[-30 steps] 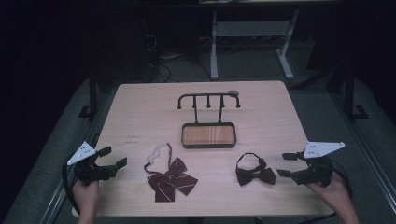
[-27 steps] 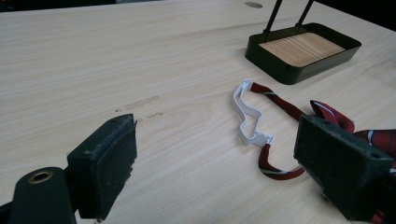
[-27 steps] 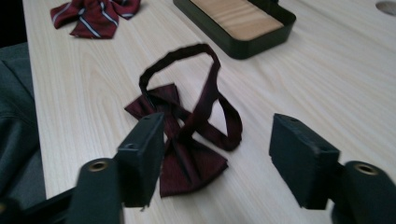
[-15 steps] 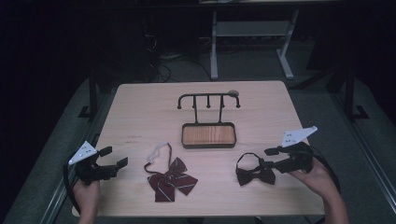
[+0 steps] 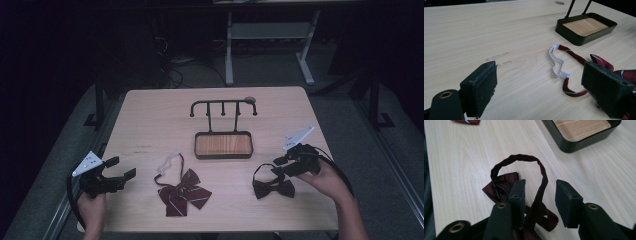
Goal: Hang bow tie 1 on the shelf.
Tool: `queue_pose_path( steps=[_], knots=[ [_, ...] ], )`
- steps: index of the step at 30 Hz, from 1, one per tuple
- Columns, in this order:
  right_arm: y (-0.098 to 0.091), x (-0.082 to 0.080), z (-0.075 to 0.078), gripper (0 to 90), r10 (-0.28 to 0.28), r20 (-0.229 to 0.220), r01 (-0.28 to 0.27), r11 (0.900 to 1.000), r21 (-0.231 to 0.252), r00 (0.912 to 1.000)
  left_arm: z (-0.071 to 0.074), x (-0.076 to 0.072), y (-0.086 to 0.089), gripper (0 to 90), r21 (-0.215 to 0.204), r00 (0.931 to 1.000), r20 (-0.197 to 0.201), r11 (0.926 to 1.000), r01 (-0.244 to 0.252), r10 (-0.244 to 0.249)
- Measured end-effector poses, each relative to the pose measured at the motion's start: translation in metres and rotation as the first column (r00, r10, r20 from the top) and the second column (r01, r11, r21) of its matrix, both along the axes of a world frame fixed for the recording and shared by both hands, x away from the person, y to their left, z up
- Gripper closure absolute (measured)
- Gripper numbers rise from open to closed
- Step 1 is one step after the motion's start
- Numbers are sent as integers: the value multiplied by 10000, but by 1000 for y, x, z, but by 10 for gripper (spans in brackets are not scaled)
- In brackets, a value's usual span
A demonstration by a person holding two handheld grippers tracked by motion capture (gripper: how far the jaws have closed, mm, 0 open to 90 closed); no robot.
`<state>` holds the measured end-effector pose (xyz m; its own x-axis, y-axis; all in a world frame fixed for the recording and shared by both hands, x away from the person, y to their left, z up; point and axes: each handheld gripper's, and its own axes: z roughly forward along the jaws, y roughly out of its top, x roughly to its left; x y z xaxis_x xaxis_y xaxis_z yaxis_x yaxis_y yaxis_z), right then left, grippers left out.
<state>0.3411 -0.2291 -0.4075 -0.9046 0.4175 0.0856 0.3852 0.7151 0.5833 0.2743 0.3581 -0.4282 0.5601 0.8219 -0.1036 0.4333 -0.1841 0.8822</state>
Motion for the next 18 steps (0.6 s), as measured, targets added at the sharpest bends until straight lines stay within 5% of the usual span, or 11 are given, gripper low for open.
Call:
queue_pose_path(
  steps=[8,18],
  knots=[
    [4,4,0,872,130,-134,-136,9989,-440,9998,1,-1,1,128,4,10000,38,10000,-64,64],
    [15,-7,29,889,132,254,-123,9993,-342,9996,1,-1,0,128,63,10000,39,10000,-76,76]
  ],
)
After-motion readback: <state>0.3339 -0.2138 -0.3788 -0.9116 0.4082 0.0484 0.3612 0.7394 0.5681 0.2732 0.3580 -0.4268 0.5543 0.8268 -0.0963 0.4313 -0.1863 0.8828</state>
